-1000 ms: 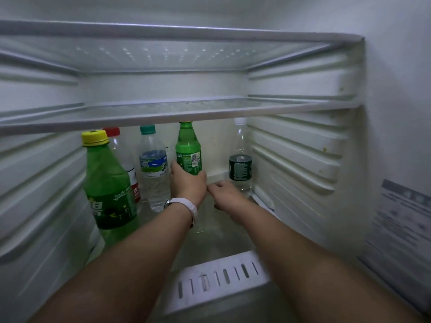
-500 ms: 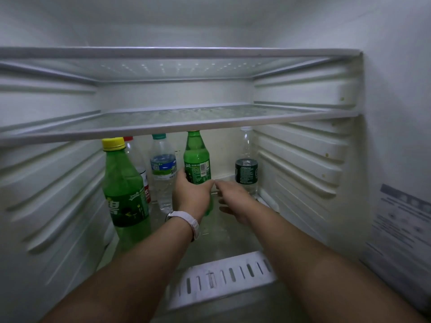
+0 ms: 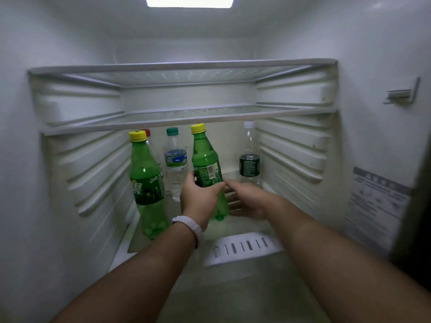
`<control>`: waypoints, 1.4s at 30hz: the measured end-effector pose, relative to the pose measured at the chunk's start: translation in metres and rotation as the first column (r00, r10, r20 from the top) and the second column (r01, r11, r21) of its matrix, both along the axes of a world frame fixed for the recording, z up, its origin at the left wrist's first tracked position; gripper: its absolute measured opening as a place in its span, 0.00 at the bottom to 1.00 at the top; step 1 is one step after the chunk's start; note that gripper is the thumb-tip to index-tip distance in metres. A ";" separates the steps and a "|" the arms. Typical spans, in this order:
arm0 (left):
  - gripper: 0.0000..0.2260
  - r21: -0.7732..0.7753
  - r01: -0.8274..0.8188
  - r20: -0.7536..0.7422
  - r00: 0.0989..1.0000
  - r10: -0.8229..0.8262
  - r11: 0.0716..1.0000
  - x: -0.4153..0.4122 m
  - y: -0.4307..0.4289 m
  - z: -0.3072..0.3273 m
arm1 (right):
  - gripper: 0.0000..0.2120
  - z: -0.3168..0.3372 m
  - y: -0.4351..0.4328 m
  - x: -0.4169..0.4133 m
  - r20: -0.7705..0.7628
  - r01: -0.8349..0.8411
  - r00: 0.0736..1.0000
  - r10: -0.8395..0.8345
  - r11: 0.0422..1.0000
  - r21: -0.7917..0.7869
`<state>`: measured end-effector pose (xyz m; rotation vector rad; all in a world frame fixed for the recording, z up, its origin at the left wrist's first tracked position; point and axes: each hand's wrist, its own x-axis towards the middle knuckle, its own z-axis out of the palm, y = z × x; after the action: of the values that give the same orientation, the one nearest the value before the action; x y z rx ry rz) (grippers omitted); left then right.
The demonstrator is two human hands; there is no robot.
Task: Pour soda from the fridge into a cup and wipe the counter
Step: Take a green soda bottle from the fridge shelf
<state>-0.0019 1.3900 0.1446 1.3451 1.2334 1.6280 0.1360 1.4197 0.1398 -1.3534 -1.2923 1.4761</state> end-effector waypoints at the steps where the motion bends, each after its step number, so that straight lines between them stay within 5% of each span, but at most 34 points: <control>1: 0.22 0.001 0.004 0.005 1.000 -0.004 1.000 0.000 -0.006 0.000 | 0.23 0.000 -0.007 0.000 -0.013 -0.015 1.000 0.015 1.000 0.001; 18: 0.20 0.079 -0.107 0.025 0.994 0.105 0.991 -0.002 -0.113 0.007 | 0.19 0.003 -0.109 -0.021 -0.135 -0.032 0.990 0.039 0.998 0.055; 28: 0.20 0.091 -0.054 -0.023 0.998 0.056 0.994 -0.013 -0.176 0.008 | 0.25 0.000 -0.173 -0.023 -0.140 -0.040 0.989 0.048 0.998 0.057; 42: 0.20 0.064 0.082 -0.031 0.996 -0.080 0.995 -0.033 -0.279 -0.012 | 0.24 -0.026 -0.301 -0.038 -0.333 0.063 0.940 -0.071 0.997 -0.035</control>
<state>-0.0345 1.1107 0.1331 1.4444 1.1355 1.6099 0.0976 1.1185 0.1137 -1.0905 -1.0050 1.5965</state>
